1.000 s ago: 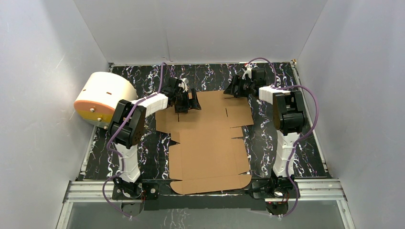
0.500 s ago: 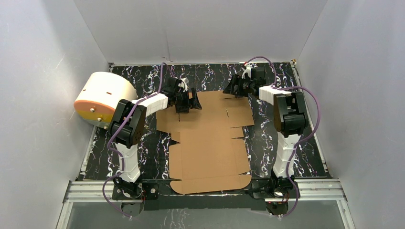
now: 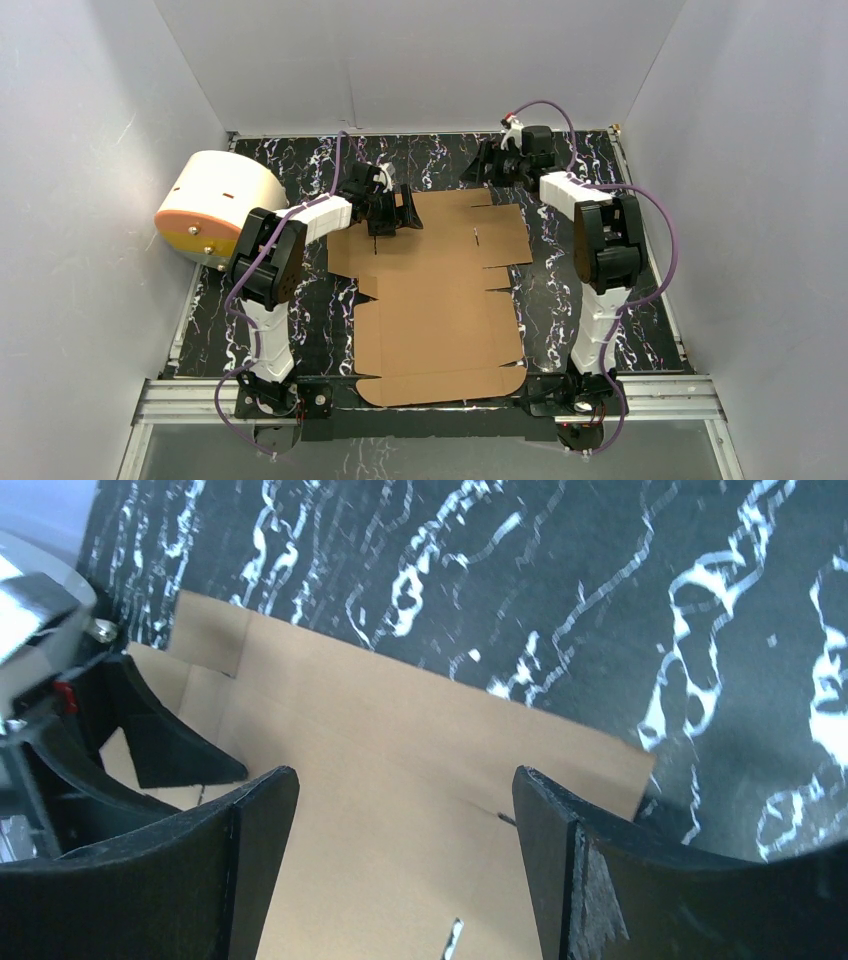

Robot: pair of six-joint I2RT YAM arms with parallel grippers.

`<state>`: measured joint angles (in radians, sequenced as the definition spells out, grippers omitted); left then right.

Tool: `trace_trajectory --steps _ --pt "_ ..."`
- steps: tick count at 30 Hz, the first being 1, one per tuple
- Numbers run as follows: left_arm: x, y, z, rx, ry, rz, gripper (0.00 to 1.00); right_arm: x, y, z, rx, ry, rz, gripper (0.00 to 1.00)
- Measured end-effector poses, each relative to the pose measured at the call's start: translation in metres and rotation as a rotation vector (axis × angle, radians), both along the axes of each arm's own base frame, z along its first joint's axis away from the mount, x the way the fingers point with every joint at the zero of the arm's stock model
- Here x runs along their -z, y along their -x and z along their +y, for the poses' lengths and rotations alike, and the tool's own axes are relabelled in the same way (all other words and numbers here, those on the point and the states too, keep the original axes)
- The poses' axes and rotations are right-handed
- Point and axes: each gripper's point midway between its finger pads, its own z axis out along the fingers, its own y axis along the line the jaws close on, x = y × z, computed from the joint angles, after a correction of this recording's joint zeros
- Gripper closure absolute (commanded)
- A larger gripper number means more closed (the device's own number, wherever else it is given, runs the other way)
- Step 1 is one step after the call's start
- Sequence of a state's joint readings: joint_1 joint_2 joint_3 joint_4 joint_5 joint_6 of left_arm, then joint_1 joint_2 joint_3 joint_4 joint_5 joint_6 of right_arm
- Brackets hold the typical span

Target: Fold the paper box

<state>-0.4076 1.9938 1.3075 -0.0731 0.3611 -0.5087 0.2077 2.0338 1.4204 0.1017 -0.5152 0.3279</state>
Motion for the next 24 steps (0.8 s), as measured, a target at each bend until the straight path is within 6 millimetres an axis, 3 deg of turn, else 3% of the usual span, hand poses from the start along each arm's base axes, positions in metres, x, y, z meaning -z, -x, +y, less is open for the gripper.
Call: trace_trajectory --steps 6,12,17,20,24 --pt "0.000 0.000 0.000 0.001 0.001 0.000 0.18 -0.027 -0.005 0.028 -0.047 -0.018 -0.068 0.12" --pt "0.000 0.000 0.000 0.001 0.001 0.000 0.18 -0.017 -0.001 0.043 -0.078 -0.017 -0.051 0.12" --pt "0.000 0.000 0.000 0.000 0.001 0.001 0.18 -0.005 0.002 0.030 -0.057 -0.009 -0.020 0.12" --pt "0.000 0.000 0.000 0.000 0.001 0.001 0.18 -0.001 0.001 0.011 -0.022 -0.005 -0.001 0.12" --pt "0.000 0.000 0.000 -0.002 0.000 0.001 0.17 -0.012 -0.001 -0.018 0.033 -0.008 -0.013 0.12"
